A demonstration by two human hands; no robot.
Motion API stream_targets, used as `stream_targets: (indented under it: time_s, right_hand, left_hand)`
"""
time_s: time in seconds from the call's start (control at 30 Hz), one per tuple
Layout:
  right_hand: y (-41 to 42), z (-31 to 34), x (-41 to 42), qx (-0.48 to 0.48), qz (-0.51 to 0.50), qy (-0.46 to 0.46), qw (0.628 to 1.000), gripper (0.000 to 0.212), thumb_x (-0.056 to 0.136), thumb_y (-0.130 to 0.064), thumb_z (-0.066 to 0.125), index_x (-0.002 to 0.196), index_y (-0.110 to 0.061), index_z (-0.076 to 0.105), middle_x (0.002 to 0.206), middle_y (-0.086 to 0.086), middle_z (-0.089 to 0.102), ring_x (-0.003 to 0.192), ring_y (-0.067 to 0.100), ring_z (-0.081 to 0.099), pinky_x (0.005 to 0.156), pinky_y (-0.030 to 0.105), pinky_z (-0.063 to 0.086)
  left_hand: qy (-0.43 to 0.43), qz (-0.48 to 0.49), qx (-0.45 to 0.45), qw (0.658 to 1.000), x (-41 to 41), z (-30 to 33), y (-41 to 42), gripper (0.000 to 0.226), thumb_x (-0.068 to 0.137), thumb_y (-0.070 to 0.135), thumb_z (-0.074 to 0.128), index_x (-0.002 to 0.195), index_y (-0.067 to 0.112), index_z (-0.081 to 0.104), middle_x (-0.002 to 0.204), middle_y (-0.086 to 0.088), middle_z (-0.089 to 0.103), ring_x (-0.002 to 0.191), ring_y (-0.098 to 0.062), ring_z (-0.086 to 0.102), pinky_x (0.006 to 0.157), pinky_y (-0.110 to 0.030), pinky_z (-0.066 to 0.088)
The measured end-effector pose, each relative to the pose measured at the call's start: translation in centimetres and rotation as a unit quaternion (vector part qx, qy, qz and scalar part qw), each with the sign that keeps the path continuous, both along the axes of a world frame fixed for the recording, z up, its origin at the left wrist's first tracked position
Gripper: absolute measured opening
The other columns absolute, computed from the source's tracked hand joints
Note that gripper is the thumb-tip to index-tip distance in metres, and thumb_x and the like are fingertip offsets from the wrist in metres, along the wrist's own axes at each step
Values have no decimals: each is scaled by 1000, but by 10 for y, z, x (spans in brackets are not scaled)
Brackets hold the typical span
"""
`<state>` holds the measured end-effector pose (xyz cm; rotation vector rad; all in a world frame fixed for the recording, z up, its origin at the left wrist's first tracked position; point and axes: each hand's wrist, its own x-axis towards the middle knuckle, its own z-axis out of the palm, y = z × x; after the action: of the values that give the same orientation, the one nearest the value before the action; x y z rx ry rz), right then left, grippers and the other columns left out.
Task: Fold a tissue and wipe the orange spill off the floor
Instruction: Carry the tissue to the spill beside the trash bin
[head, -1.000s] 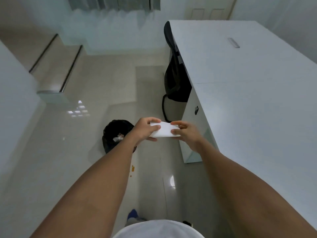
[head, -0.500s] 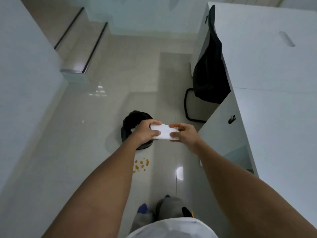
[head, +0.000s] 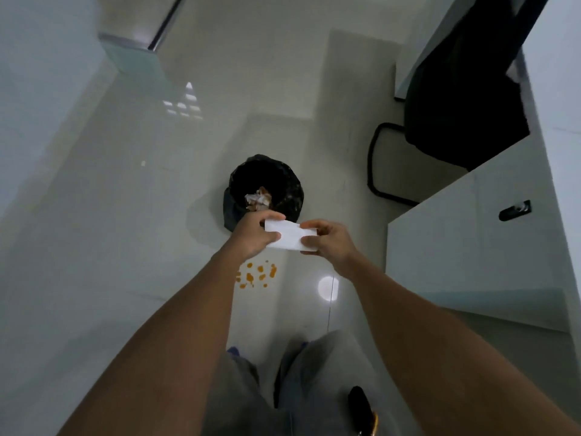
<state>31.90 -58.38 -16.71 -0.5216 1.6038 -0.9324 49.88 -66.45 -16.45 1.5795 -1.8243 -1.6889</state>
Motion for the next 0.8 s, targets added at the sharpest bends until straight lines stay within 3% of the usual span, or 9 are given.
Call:
stream_targets:
  time_s: [0.2,0.3,0.43,0.53,0.67,0.8]
  right_hand:
    - [-26,-216,20,19,4,12,1000,23,83,10,71,99,-7,74,124,20,61,109,39,64,76,38,63]
    - [-43,-324,20,17,18,40,999,27,84,10,69,108,0,73,121,19,62,105,36,65,69,31,62]
    - [-60,-440,15,-2,14,85,996,30,82,8,69,110,-1,73,119,19,63,100,37,66,72,33,62]
    - [-57,-486,12,5,0,110,994,25,82,7,70,104,-5,73,121,18,62,101,35,66,75,37,64]
    - [-53,-510,10,32,44,132,990,26,84,3,71,108,-4,73,115,11,59,94,28,65,69,28,63]
    - [-61,-528,8,1,43,168,985,28,82,2,72,108,-6,74,102,2,61,88,20,63,62,19,57]
  left_hand:
    - [-24,20,-14,999,23,-210,-18,36,91,4,68,119,26,73,123,-4,67,107,-24,64,85,-31,53]
    - [-31,-2,-29,999,23,-319,-35,34,91,3,68,119,22,74,119,-2,70,106,-20,65,84,-23,47]
    - [-39,-51,-64,996,13,-431,-59,32,90,5,70,119,19,74,117,2,69,102,-14,61,81,-18,43]
    - [-59,-94,-71,991,8,-475,-72,32,89,4,69,117,19,76,113,3,71,100,-13,63,85,-20,44]
    - [-84,-139,-71,984,6,-496,-75,33,90,2,67,118,16,75,88,8,63,76,-2,55,80,-18,42]
    - [-101,-151,-117,976,-4,-524,-78,33,91,2,64,117,17,75,117,-11,68,104,-25,63,86,-23,42]
